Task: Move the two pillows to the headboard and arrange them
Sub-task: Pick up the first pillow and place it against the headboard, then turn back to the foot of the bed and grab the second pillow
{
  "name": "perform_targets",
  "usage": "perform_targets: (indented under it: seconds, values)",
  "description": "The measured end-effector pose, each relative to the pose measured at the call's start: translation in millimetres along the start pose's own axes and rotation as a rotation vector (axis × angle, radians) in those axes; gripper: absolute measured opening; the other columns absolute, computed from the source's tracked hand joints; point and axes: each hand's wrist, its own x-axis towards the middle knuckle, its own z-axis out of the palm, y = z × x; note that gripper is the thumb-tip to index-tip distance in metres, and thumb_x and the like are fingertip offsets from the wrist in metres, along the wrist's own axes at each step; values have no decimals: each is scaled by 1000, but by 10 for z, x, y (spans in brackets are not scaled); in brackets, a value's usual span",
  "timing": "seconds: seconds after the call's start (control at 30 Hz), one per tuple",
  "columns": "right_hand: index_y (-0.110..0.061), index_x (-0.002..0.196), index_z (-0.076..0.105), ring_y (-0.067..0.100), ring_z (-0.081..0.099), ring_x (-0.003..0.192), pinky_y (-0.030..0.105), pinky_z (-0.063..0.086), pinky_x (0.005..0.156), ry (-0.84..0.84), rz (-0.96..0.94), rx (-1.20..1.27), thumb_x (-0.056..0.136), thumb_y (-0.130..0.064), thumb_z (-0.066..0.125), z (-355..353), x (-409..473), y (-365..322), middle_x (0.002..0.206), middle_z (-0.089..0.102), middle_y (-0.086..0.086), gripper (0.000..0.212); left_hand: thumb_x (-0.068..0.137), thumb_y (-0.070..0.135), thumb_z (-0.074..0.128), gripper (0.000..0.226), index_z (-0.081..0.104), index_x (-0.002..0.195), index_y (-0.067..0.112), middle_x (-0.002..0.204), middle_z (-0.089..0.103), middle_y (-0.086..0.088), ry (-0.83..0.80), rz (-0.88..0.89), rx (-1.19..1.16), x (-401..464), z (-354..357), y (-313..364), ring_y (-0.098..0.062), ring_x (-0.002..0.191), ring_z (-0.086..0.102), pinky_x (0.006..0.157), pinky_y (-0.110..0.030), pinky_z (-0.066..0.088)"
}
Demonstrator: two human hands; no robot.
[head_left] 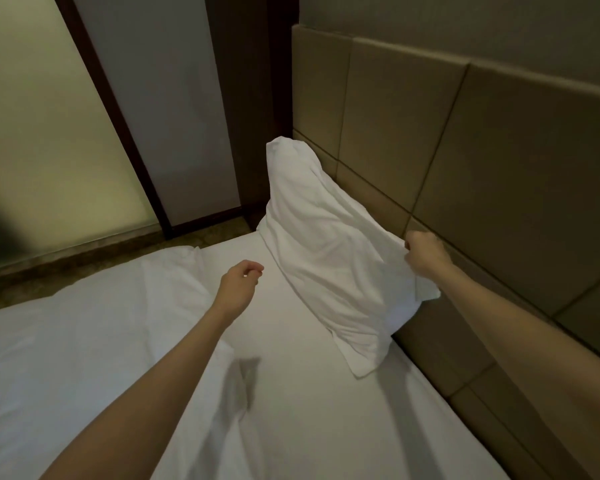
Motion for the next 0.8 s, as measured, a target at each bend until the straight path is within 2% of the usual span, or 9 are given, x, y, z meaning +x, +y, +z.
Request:
perform_targets:
  seconds: [0.13, 0.23, 0.3, 0.37, 0.47, 0.57, 0.67, 0.8]
  values:
    - [-7, 80, 53, 28, 53, 74, 37, 45, 61, 84, 25, 150, 89, -4, 49, -116, -517, 54, 87, 55, 12, 11, 99, 16, 36, 29, 61, 114, 12, 110, 62, -3, -33, 29, -4, -473, -114, 107, -20, 99, 59, 80, -27, 42]
    - [-3, 79, 60, 26, 57, 73, 39, 50, 62, 119, -24, 308, 86, 1, 51, -221, -981, 15, 83, 59, 12, 12, 98, 16, 36, 30, 61, 114, 11, 108, 63, -4, -46, 49, -9, -834, -230, 157, -18, 96, 60, 74, -22, 44]
    - [-2, 77, 62, 23, 55, 72, 33, 47, 60, 131, -72, 428, 83, 5, 51, -256, -1322, -38, 79, 59, 8, 14, 98, 14, 36, 29, 62, 111, 11, 106, 64, -6, -49, 57, -23, -1074, -279, 170, -18, 93, 61, 68, -18, 43]
    - [-2, 76, 63, 20, 53, 70, 29, 43, 59, 147, -98, 548, 81, 7, 51, -278, -1696, -101, 75, 58, 7, 16, 98, 13, 36, 30, 63, 110, 10, 105, 65, -7, -67, 71, -37, -1352, -314, 188, -19, 94, 61, 68, -18, 43]
    - [-2, 76, 63, 19, 52, 68, 27, 43, 59, 127, -110, 672, 80, 7, 52, -306, -2211, -203, 76, 61, 13, 15, 97, 13, 36, 30, 64, 109, 9, 102, 67, -8, -92, 81, -60, -1758, -361, 224, -22, 95, 63, 75, -26, 46]
    - [-7, 71, 61, 17, 51, 67, 29, 44, 62, 92, -133, 770, 78, 8, 54, -361, -2610, -292, 74, 60, 12, 18, 96, 13, 37, 30, 66, 104, 11, 96, 70, -7, -93, 102, -95, -2126, -419, 271, -21, 90, 65, 79, -31, 48]
    - [-10, 68, 61, 17, 53, 65, 30, 45, 62, 83, -167, 857, 77, 7, 54, -408, -2920, -323, 70, 60, 10, 21, 95, 13, 37, 30, 67, 101, 13, 91, 71, -6, -65, 116, -118, -2449, -450, 263, -19, 86, 66, 80, -31, 49]
    - [-13, 67, 60, 14, 52, 59, 23, 43, 57, 43, -199, 1017, 76, 7, 57, -414, -3285, -295, 62, 56, 4, 22, 95, 13, 38, 30, 68, 100, 13, 88, 72, -5, 20, 122, -184, -2861, -467, 208, -17, 82, 66, 73, -25, 48]
